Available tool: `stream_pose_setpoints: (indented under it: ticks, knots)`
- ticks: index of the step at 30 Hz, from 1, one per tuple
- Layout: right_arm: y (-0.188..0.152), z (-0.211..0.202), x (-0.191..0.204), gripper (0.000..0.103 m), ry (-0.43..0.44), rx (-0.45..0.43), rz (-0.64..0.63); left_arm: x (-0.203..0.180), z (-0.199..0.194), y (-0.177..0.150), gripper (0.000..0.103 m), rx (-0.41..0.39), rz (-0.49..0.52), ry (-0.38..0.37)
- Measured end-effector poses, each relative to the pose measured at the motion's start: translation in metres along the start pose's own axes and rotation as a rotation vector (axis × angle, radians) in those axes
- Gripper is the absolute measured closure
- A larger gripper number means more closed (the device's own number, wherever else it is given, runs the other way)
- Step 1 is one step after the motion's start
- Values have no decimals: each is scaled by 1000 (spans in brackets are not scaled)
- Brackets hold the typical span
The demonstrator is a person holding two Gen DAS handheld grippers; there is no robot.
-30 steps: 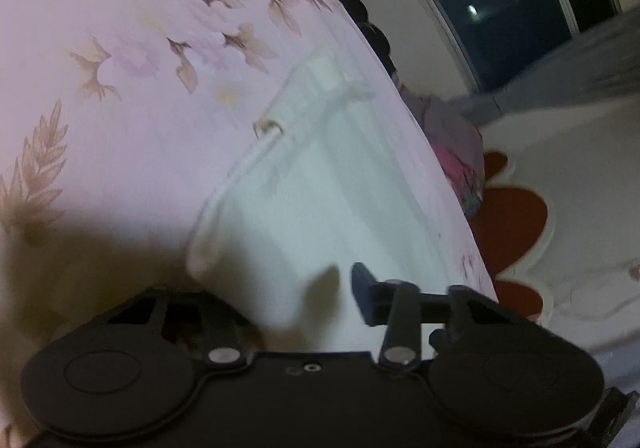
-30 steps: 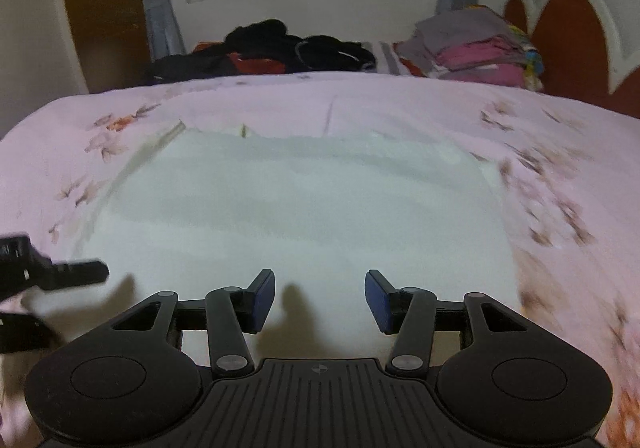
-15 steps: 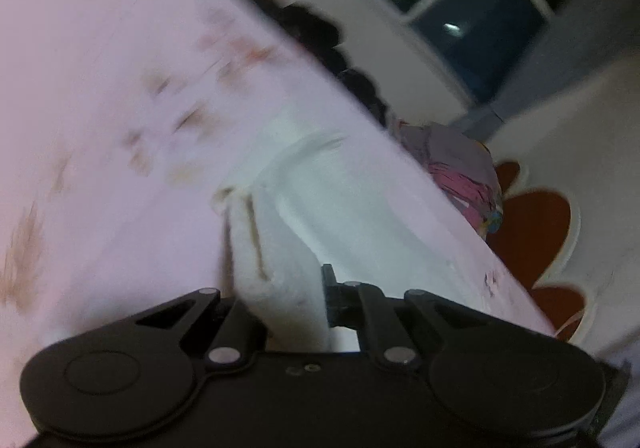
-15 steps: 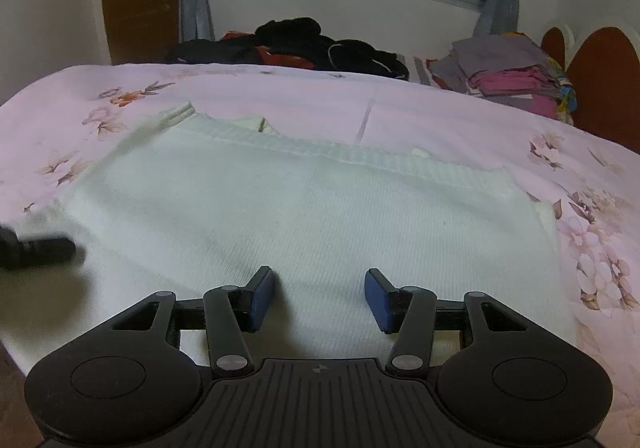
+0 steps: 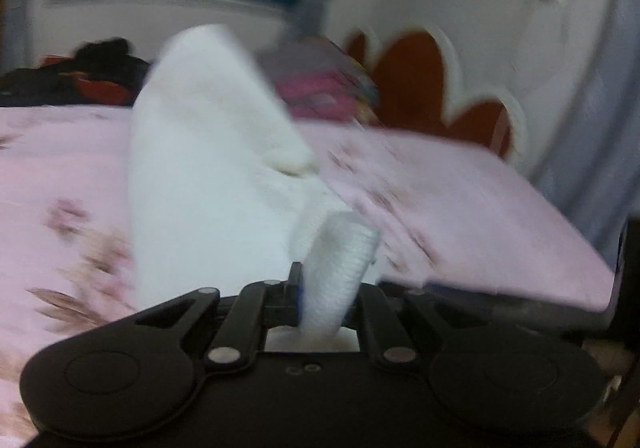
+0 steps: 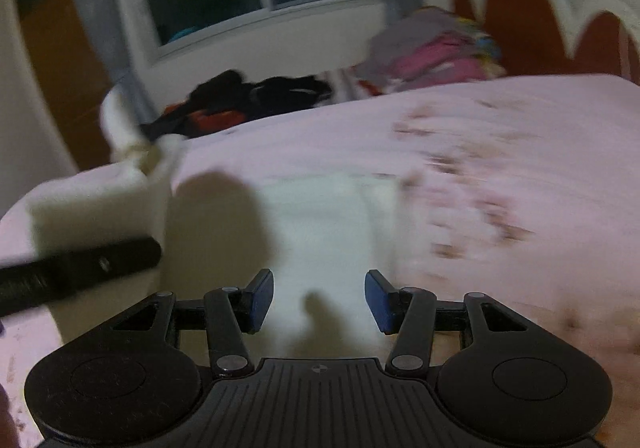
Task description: Fold small clothes
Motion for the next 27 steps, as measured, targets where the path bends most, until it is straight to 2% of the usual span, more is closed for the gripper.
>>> stream_pose_setpoints:
  ticks: [3,5,6,7,8,9,11,15,20,24,27]
  knots:
    - [4,-13,-28,52,-33,-8,42,-32,23,-18,91,91,89,-24]
    - [6,-19,-39,52,-24,-1,70,-41,34,-30,73,160,98,-22]
    - [8,-21,-40,52,-12,3,77,-44,32,-34,69,156,104,-21]
    - [9,-23,-41,52,2,6,82,-48,27,-37,54,142,112,-35]
    - [9,-26,-40,52,19,7,84,-48,24,-37,35,141,108,-52]
    - [8,-27,-38,52,38,10,88,-48,19,-38,29,140,97,-68]
    - [8,-26,-36,52,77,34,100,-49,7,-40,28,124,94,-109]
    - [10,-12,-23,52,144,82,117,-37,-18,-44,28,106,117,-90]
    - [10,12,-7,52,170,114,99,10,-53,-46,28,73,5,19]
    - [9,34,-7,53,148,145,109,46,-56,-44,28,76,-84,119]
    - [8,41,-11,53,144,151,129,66,-56,-38,29,72,-140,161]
Point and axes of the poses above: each gripper's, at about its wrist camera, not at the fingertips, and z roughly the way its jaws point, x to its left, y to its top, the point moved 2 cm from there along z, roughly the way its jaws point, and after that the axes turned 12 degrees about z, right-handed, at the moved point
